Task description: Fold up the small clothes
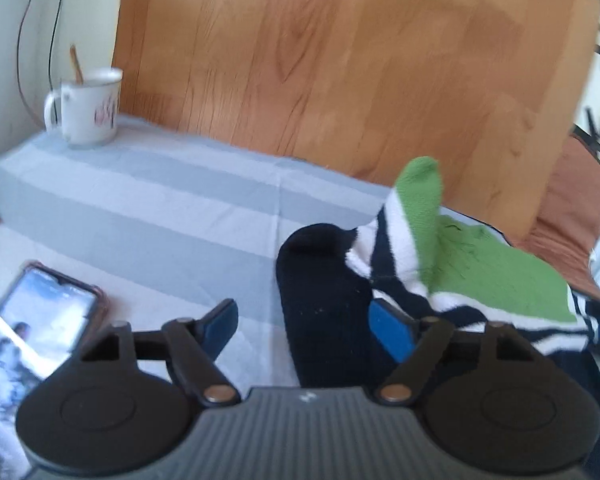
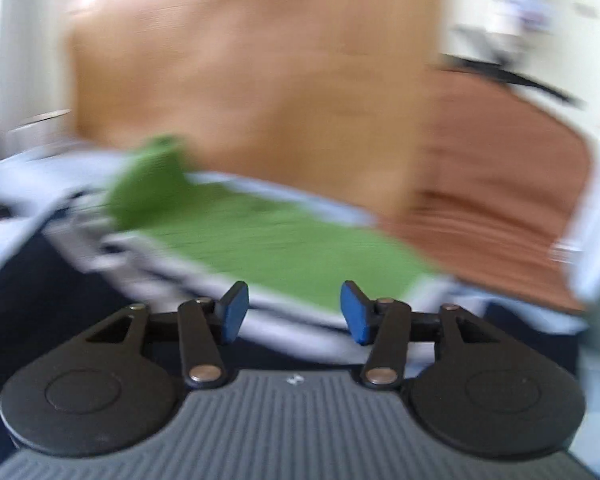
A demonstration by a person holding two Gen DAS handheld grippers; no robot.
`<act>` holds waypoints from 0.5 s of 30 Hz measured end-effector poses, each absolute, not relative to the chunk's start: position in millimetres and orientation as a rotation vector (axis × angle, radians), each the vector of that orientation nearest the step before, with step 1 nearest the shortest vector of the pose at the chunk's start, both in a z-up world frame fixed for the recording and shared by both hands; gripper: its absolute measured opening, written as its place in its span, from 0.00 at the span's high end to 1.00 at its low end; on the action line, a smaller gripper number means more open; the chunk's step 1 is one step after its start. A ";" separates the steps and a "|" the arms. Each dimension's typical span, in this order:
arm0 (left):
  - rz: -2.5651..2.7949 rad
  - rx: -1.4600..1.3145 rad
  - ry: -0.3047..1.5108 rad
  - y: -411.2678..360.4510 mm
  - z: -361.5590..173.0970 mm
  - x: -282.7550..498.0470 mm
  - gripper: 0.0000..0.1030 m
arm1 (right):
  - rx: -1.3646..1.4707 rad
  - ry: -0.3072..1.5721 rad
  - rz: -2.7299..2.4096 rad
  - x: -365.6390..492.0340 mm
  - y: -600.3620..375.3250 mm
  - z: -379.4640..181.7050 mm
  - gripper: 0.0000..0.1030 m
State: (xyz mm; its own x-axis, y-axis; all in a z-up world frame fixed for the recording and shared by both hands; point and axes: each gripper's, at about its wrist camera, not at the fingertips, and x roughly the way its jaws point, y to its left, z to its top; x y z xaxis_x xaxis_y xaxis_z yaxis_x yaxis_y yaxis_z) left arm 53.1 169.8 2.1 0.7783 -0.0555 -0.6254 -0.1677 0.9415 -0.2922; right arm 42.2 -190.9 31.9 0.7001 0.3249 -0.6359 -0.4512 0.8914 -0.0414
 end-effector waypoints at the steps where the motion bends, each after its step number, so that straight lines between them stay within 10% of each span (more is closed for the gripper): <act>1: 0.072 -0.377 0.695 173.5 -1.9 59.6 0.31 | -0.212 0.672 0.487 34.8 -173.4 27.5 0.48; 8: 0.103 -0.409 0.689 176.7 -15.6 60.3 0.52 | -0.290 0.663 0.597 10.5 -126.2 10.5 0.48; 11: 0.055 -0.347 0.696 161.1 -19.1 62.0 0.92 | -0.254 0.657 0.655 17.2 -119.8 29.0 0.48; 15: 0.091 -0.309 0.645 154.6 -12.1 57.4 0.94 | -0.205 0.634 0.700 18.8 -105.4 41.9 0.48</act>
